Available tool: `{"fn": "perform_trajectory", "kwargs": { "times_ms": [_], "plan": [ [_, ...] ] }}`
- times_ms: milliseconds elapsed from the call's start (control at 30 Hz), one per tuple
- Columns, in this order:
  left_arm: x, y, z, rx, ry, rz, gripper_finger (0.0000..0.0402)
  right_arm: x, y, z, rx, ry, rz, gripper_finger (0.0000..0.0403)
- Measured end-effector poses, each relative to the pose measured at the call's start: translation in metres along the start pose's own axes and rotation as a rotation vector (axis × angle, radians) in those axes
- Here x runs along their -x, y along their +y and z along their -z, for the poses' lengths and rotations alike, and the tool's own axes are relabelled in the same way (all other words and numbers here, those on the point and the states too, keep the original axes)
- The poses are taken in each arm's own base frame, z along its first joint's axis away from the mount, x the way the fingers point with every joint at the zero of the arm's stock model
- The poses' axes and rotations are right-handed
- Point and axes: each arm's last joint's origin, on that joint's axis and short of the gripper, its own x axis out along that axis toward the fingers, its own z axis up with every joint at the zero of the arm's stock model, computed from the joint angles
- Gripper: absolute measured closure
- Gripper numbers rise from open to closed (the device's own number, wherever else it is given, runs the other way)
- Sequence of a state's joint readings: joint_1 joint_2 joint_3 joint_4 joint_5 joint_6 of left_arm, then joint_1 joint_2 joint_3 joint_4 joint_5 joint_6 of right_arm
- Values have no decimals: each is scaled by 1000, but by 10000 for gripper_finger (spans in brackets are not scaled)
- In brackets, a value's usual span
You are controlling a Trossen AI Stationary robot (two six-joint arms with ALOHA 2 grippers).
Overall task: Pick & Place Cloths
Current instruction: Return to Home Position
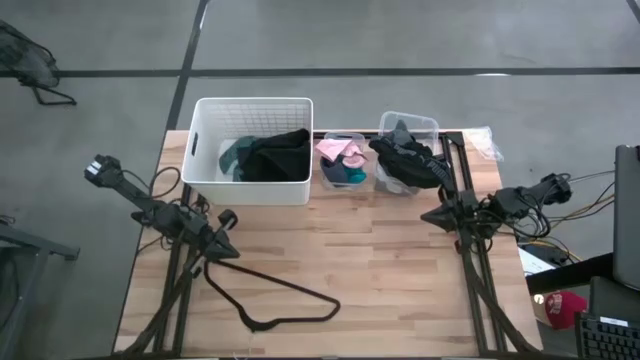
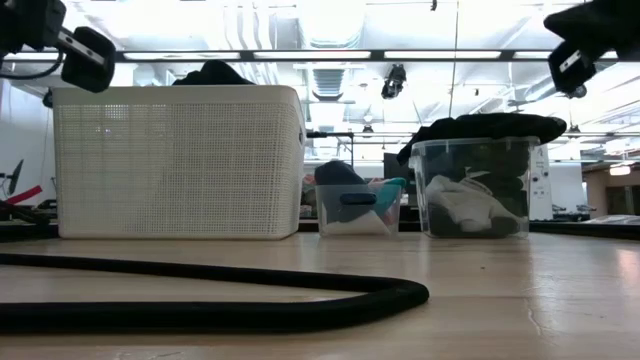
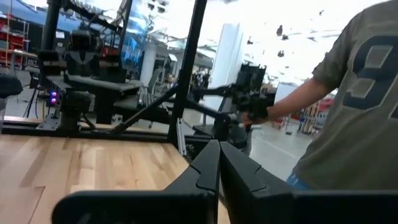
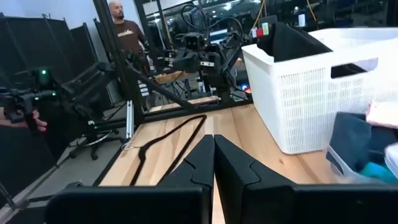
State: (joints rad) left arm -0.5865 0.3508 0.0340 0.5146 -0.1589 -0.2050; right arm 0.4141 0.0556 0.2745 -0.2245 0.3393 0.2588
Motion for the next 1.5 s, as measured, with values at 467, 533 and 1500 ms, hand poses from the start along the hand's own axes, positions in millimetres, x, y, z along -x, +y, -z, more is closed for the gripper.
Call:
{"fn": "perform_trajectory", "kwargs": {
  "times_ms": [467,533,1500],
  "plan": [
    [11,4,8,-105,44,-7,387,2,-6,18,53,59,44,394],
    [12,4,10,-106,61,-11,387,-1,-5,23,37,54,7,394],
    [14,7,24,-104,202,-39,387,-23,-6,67,112,56,-102,394]
  ]
}}
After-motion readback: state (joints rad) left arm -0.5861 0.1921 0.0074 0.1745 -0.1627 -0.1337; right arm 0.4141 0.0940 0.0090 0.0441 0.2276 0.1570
